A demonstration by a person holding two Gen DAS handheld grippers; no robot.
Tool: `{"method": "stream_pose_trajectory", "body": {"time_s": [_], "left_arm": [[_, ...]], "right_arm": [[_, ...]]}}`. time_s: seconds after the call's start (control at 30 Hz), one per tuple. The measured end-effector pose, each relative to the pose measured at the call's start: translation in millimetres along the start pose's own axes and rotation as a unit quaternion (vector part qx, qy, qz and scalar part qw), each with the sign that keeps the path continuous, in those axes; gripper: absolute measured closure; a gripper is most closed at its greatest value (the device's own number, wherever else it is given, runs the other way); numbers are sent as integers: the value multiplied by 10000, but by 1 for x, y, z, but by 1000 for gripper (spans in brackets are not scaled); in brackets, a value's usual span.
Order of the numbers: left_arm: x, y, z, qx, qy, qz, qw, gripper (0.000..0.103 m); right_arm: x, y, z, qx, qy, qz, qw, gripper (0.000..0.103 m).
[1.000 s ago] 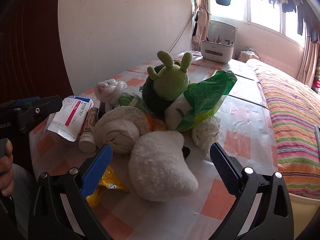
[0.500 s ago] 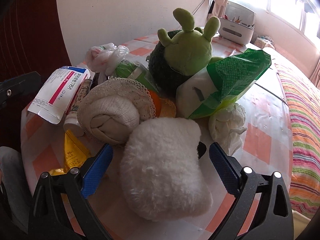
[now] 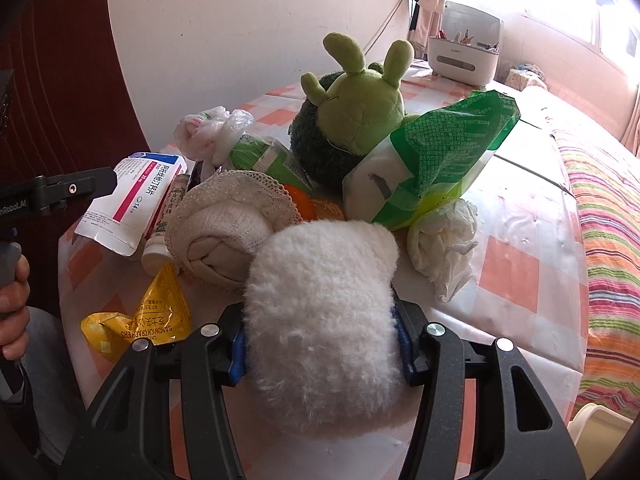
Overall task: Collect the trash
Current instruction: 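Lift the white fluffy plush with the right gripper while the left gripper grasps the white tube box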
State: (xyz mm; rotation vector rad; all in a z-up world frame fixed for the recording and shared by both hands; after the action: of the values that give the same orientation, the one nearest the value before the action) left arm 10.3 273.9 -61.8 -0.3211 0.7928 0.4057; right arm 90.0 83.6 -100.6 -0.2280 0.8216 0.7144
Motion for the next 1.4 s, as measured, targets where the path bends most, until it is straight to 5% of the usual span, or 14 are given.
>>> {"method": "stream_pose_trajectory", "body": {"time_s": [0.4, 0.57, 0.6, 0.8, 1.4], "left_arm": [[46, 15, -7, -659, 641, -112, 9957, 9], [52, 8, -8, -739, 687, -406, 9941, 48], [52, 8, -8, -724, 674, -409, 9943, 50], [37, 8, 0, -730, 170, -446, 9962, 64], [-34, -43, 25, 153, -1236, -452, 9912, 65]], "right_arm": [[-22, -8, -3, 209, -174, 164, 9995, 48], [-28, -8, -1, 207, -270, 152, 9993, 48], [-30, -9, -1, 214, -291, 144, 9992, 48], [-41, -13, -2, 296, -439, 72, 9986, 48], [-67, -34, -8, 369, -709, -338, 9962, 48]]}}
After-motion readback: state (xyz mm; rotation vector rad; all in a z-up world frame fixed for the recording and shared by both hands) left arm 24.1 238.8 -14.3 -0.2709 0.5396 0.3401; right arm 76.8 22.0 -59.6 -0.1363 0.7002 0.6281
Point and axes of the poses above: each gripper's, at about its wrist camera, not at the fingertips, and x roughly the way its jaws point, y to its left, z to its top, the point moved 9 cm from there along x, roughly the way its jaws point, and after that the axes turned 1 degree about y, right-handed, at the moved point
